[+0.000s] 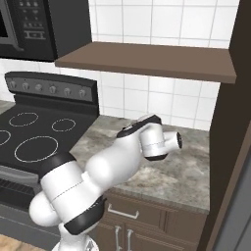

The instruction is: There is a wine glass and glass cup on the dining counter. Place the wine bottle next to the wine glass and the juice bottle next to the glass cup.

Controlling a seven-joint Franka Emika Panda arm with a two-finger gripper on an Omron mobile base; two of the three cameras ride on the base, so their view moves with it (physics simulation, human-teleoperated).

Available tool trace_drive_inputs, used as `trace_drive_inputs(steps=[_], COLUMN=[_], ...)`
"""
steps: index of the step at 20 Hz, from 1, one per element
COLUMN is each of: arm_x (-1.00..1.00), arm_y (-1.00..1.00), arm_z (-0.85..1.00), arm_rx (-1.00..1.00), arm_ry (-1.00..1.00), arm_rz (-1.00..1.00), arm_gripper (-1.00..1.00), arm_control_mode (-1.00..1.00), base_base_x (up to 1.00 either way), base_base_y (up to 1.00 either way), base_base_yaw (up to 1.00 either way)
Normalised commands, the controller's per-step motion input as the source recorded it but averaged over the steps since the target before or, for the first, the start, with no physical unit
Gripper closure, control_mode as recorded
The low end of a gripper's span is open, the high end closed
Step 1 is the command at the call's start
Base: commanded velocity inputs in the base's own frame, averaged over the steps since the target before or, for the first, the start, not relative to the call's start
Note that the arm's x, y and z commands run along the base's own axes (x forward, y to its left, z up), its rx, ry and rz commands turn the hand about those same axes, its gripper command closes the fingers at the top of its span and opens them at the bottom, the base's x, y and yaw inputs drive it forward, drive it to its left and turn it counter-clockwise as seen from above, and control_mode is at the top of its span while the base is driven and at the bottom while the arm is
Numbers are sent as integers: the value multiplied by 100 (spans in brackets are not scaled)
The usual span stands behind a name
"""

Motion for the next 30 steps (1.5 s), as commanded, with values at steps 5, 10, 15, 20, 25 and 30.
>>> trace_drive_inputs(steps=[5,10,15,20,25,30], arm_x=[0,0,0,0,4,11], arm_y=[0,0,0,-3,1,1], arm_z=[-3,-1,0,0,-5,-7], arm_rx=[0,0,0,0,0,0], arm_ry=[-2,-3,-5,-6,-1,0], arm_rz=[0,0,0,-5,-5,-1], arm_gripper=[-100,-100,-100,-100,-100,-100], arm_control_mode=[-100,-100,-100,-100,-100,-100], base_base_x=[0,0,0,0,0,0], base_base_y=[0,0,0,0,0,0], base_base_yaw=[0,0,0,0,0,0])
